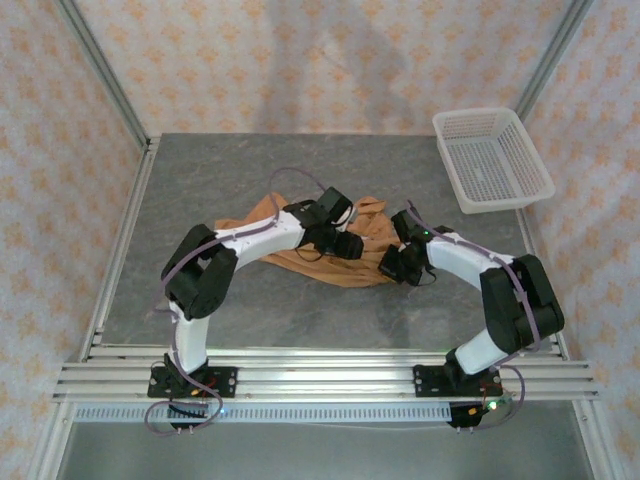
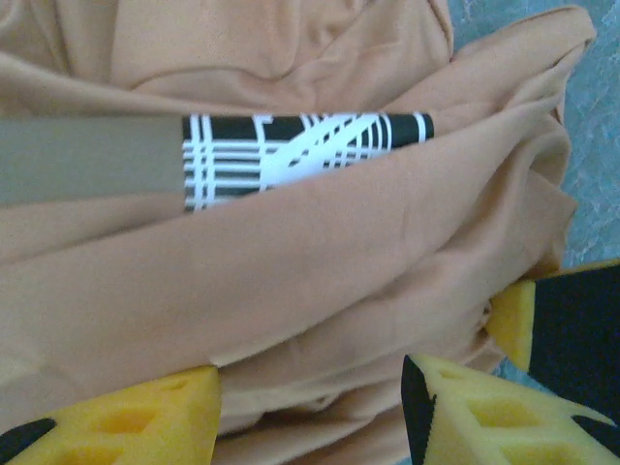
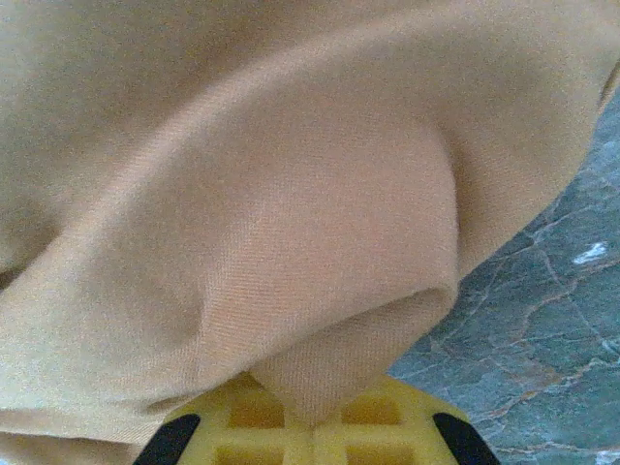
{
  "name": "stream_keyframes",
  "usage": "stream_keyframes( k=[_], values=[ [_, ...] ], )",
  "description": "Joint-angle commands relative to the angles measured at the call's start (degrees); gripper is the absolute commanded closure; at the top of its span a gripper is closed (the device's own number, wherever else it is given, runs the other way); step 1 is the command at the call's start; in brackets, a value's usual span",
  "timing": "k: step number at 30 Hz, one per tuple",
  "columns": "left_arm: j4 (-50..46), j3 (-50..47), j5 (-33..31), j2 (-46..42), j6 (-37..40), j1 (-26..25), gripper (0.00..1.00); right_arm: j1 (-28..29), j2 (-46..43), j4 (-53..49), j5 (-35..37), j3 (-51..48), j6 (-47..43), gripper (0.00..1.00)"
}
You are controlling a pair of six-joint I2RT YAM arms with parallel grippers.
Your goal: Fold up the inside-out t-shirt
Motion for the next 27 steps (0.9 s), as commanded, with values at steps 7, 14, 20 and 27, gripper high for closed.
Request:
stream_keyframes(
  k=[7,14,20,27],
  values=[
    [-1.29,1.84,0.26,4.55,2.7,-1.59,0.46,-0.81,-4.18,-1.32,2.72,0.67,-0.33,1.0],
    [-2.41,4.43,1.56,6.32,2.27,-1.46,0.98,-1.08,-6.37,-1.96,3.24,0.2,-0.75,1.0],
    [-7.05,10.91,1.21,-0.08,-3.49,1.27,1.0,-1.26,-6.32,-4.63,6.83,-0.26,-4.59,1.0],
    [-14.46,22.62,1.61,-3.19,-6.34,3.6,1.0,-1.8,-6.39,-11.33,17.15,-0.62,-6.17,1.0]
  ],
)
